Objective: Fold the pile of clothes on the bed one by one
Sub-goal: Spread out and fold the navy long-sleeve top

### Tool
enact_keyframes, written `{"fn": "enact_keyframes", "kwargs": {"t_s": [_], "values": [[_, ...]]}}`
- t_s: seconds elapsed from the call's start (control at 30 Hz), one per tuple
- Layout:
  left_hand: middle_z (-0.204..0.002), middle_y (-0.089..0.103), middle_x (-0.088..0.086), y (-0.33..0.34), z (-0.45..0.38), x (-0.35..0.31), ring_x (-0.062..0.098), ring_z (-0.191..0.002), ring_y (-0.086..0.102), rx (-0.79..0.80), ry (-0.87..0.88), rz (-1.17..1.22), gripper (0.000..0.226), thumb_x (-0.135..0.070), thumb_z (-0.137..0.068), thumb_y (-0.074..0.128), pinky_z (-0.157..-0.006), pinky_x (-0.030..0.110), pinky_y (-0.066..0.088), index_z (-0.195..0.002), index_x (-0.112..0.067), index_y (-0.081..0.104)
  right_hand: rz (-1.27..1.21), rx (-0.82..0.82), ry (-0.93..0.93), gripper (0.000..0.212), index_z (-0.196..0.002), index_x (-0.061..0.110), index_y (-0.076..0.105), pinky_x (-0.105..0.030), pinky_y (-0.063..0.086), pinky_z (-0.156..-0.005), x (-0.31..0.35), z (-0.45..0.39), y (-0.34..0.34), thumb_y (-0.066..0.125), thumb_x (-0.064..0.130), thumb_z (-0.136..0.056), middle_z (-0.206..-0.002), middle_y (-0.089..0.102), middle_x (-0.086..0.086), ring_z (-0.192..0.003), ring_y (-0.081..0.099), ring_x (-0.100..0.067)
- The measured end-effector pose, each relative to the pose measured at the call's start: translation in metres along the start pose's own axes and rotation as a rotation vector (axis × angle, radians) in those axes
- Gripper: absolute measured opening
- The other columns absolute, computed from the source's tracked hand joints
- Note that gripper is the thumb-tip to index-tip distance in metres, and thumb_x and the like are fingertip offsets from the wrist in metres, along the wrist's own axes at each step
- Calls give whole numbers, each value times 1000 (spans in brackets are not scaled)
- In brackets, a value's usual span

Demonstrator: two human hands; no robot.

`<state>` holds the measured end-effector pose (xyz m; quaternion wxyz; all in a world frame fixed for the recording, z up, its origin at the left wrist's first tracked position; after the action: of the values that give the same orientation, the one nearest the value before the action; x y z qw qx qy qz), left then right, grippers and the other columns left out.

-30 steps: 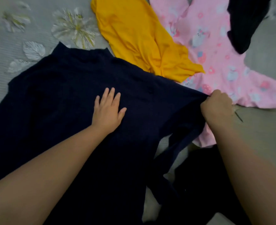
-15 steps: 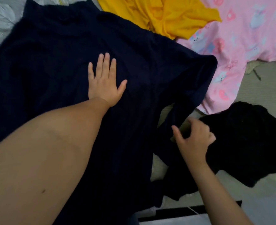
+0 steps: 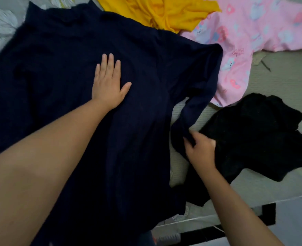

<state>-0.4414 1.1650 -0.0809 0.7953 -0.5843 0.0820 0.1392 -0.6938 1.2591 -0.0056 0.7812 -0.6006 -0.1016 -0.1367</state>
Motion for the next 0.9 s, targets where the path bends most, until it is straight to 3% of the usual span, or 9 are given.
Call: {"fn": "enact_keyframes", "kwargs": {"t_s": [0.17, 0.33, 0.37, 0.43, 0.5, 0.57, 0.67, 0.77, 0.9], "values": [[-154, 0, 14, -15, 54, 25, 25, -142, -7, 19, 44, 57, 64, -34, -97, 34, -113, 34, -6, -145, -1, 7, -141, -249, 37, 10, -84, -4, 65, -47, 42, -74, 36, -29, -47, 61, 2, -78, -77, 66, -23, -75, 61, -39], [-153, 9, 18, -38, 126, 76, 28, -142, 0, -22, -119, 146, 59, -24, -97, 39, -114, 37, 1, -143, 4, 15, -232, -313, -159, 25, -97, 3, 65, -44, 40, -81, 151, -62, -51, 56, 16, -77, -94, 69, -16, -93, 62, -34], [-152, 11, 19, -43, 140, 88, 29, -142, 2, -27, -150, 145, 58, -21, -96, 41, -114, 38, 2, -142, 5, 17, -209, -252, -230, 28, -104, 4, 63, -42, 39, -83, 178, -67, -41, 58, 18, -80, -101, 68, -15, -99, 60, -32], [-151, 14, 22, -54, 164, 113, 32, -141, 5, -47, -220, 132, 56, -16, -94, 45, -114, 40, 4, -140, 7, 21, -286, 74, -353, 43, -125, 7, 52, -32, 38, -92, 225, -71, -14, 58, 24, -87, -122, 60, -11, -109, 56, -25], [-149, 16, 25, -64, 179, 134, 36, -141, 8, -86, -284, 134, 55, -11, -93, 48, -114, 42, 7, -138, 10, 24, -459, 481, -325, 57, -140, 14, 34, -17, 37, -84, 248, -69, 12, 57, 30, -90, -133, 51, -6, -101, 54, -15], [-148, 17, 27, -69, 186, 148, 38, -140, 10, -127, -314, 162, 55, -8, -92, 50, -114, 40, 8, -137, 11, 25, -522, 606, -240, 57, -141, 15, 32, -11, 35, -78, 241, -63, 30, 53, 33, -91, -130, 52, -4, -101, 53, -12], [-146, 28, 24, -76, 178, 154, 35, -135, 28, -234, -337, 299, 54, -11, -91, 52, -110, 40, 22, -137, 7, 31, -371, 322, -288, 38, -125, 4, 54, -7, 33, -75, 200, -53, 36, 54, 22, -92, -117, 61, -10, -104, 57, -21], [-136, 44, 17, -79, 153, 150, 29, -118, 49, -337, -386, 427, 55, -23, -89, 56, -95, 40, 40, -136, 0, 37, -115, 23, -421, 27, -105, -6, 64, -28, 42, -81, 152, -51, 32, 65, 8, -82, -100, 66, -21, -93, 62, -34], [-146, 30, 15, -71, 106, 135, 31, -133, 29, -232, -420, 310, 78, -41, -82, 62, -106, 41, 27, -142, -6, 26, 217, -47, -373, 45, -113, -9, 58, -52, 41, -87, 108, -82, 30, 71, 3, -71, -113, 57, -29, -105, 53, -45]]}}
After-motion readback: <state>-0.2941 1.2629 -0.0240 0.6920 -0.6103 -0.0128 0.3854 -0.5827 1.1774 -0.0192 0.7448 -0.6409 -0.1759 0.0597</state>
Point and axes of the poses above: each hand's wrist, its own z-axis away from the middle knuckle, its own y-axis out of the palm, x = y × z, the point moved 1 cm from there along -z, towards the middle knuckle
